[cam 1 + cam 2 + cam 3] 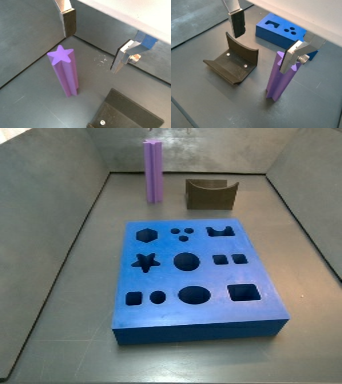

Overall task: Pick up the star object. Move up. Move to above the board. Insert the star object.
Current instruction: Pick up the star object.

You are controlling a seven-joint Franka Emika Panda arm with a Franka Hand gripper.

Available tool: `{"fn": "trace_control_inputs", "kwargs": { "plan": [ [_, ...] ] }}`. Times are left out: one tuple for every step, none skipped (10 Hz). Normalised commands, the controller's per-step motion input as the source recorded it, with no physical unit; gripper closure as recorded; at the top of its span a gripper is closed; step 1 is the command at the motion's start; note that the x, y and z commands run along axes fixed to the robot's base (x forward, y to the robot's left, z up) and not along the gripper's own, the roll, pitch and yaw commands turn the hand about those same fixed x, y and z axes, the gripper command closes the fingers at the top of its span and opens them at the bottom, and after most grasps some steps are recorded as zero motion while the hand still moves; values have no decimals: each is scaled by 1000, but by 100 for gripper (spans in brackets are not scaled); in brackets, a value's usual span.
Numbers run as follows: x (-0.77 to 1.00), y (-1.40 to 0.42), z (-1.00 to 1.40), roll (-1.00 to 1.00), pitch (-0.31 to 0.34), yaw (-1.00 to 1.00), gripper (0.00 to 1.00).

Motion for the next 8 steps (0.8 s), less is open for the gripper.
{"fn": "trace_control_inputs", "kwargs": {
  "plan": [
    [-711, -603, -566, 80, -93, 283, 0],
    [-703, -494, -297, 163, -151, 323, 0],
    [0, 26, 0, 0, 0, 0, 0],
    [-369, 174, -503, 0, -99, 129, 0],
    [-394, 137, -497, 4, -116, 17, 0],
    [0, 11, 0, -4, 0, 0, 0],
    [0, 349, 60, -244, 0, 194, 0],
    [149, 266, 43, -229, 14, 240, 0]
  ]
}}
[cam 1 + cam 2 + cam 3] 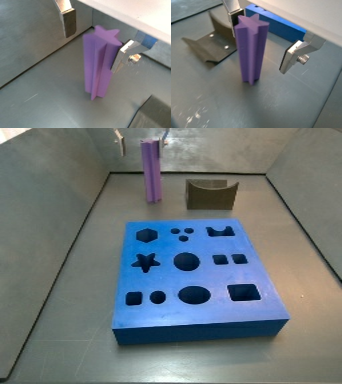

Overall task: Pick up the star object. Move up. Move to above the board. Insert the star object.
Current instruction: Pick up the star object.

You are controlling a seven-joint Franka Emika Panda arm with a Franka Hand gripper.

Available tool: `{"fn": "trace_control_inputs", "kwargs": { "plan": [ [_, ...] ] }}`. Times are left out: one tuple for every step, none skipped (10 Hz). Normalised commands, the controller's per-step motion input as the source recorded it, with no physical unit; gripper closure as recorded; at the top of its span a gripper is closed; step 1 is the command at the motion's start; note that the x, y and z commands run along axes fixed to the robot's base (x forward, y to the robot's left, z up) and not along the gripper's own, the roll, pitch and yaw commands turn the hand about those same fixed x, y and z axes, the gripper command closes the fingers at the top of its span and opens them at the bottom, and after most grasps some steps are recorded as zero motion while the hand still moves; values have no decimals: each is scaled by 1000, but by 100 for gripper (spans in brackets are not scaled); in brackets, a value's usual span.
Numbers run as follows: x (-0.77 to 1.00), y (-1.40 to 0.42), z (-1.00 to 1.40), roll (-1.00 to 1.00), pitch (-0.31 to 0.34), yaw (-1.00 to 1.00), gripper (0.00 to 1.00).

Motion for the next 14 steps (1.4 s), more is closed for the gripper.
{"fn": "trace_control_inputs", "kwargs": {
  "plan": [
    [0, 9, 0, -67, 0, 17, 0],
    [0, 0, 0, 0, 0, 0, 100],
    [0, 0, 0, 0, 0, 0, 100],
    [0, 0, 0, 0, 0, 0, 100],
    [0, 0, 0, 0, 0, 0, 100],
    [0, 0, 0, 0, 0, 0, 100],
    [0, 0, 0, 0, 0, 0, 100],
    [0, 0, 0, 0, 0, 0, 100],
    [0, 0, 0, 0, 0, 0, 100],
    [0, 0, 0, 0, 0, 0, 100],
    [0, 0, 0, 0, 0, 0, 100],
    [0, 0, 0, 0, 0, 0, 100],
    [0, 0, 0, 0, 0, 0, 100],
    [0, 0, 0, 0, 0, 0, 100]
  ]
}}
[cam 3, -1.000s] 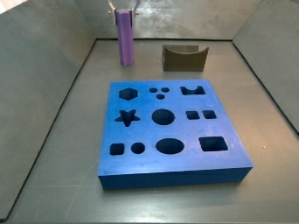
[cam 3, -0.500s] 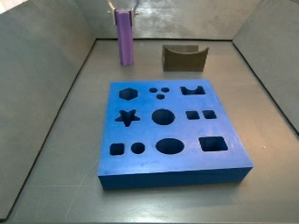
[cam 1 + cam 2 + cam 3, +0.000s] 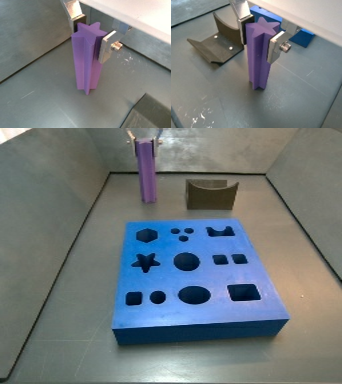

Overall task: Pick up the star object. Move up. Move to above the board. Insert the star object.
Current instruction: Move up, then move to above the board.

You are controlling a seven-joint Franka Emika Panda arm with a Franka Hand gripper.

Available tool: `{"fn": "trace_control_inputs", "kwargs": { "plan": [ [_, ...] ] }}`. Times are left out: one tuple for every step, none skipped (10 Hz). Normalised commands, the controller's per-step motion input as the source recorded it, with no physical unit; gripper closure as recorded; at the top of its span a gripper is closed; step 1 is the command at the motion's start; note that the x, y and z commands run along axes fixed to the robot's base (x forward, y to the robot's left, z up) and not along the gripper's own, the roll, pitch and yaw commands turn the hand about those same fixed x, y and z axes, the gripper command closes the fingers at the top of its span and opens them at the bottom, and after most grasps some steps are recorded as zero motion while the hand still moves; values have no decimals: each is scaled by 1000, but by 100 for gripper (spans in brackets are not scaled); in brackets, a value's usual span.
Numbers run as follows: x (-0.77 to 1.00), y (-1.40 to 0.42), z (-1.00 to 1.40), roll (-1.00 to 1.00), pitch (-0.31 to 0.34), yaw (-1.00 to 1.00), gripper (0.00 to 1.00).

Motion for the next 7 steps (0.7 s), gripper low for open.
{"fn": "trace_control_inputs", "kwargs": {
  "plan": [
    [0, 0, 833, 0, 0, 0, 100],
    [9, 25, 812, -6, 3, 15, 100],
    [0, 10, 704, -29, 20, 15, 100],
    [1, -1, 566, -55, 31, 16, 100],
    [4, -4, 420, -78, 39, 13, 100],
    [9, -3, 224, -104, 48, 3, 100],
    [96, 101, 1000, 53, -241, -50, 100]
  ]
}}
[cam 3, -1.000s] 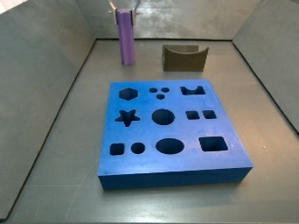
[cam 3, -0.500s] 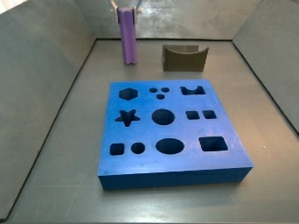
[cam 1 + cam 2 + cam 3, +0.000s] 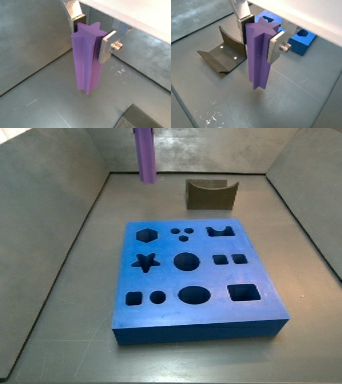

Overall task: Pick up the star object. Move up. Move to above the board. Insert the star object.
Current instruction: Move to above the board.

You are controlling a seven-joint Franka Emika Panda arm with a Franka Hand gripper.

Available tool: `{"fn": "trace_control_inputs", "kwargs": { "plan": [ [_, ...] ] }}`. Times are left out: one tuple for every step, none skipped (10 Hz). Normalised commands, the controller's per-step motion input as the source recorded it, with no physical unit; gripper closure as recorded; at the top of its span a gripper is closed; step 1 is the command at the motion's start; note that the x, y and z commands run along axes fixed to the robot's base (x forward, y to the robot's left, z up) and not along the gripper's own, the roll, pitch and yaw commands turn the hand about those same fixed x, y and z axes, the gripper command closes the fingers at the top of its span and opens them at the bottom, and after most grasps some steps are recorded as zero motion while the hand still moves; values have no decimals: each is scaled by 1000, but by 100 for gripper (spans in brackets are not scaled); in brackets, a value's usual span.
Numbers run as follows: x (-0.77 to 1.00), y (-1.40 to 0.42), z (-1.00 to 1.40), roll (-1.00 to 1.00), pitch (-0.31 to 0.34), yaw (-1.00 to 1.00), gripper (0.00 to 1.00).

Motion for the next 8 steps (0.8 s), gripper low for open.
{"fn": "trace_control_inputs", "kwargs": {
  "plan": [
    [95, 104, 1000, 38, -224, -53, 100],
    [72, 94, 1000, 13, -159, -51, 100],
    [65, 89, 1000, -8, -117, -50, 100],
    [57, 84, 1000, -52, -41, -51, 100],
    [55, 82, 1000, -83, 6, -53, 100],
    [54, 77, 1000, -119, 52, -53, 100],
    [48, 73, 1000, -136, 62, -53, 100],
    [32, 67, 1000, -150, 54, -53, 100]
  ]
}}
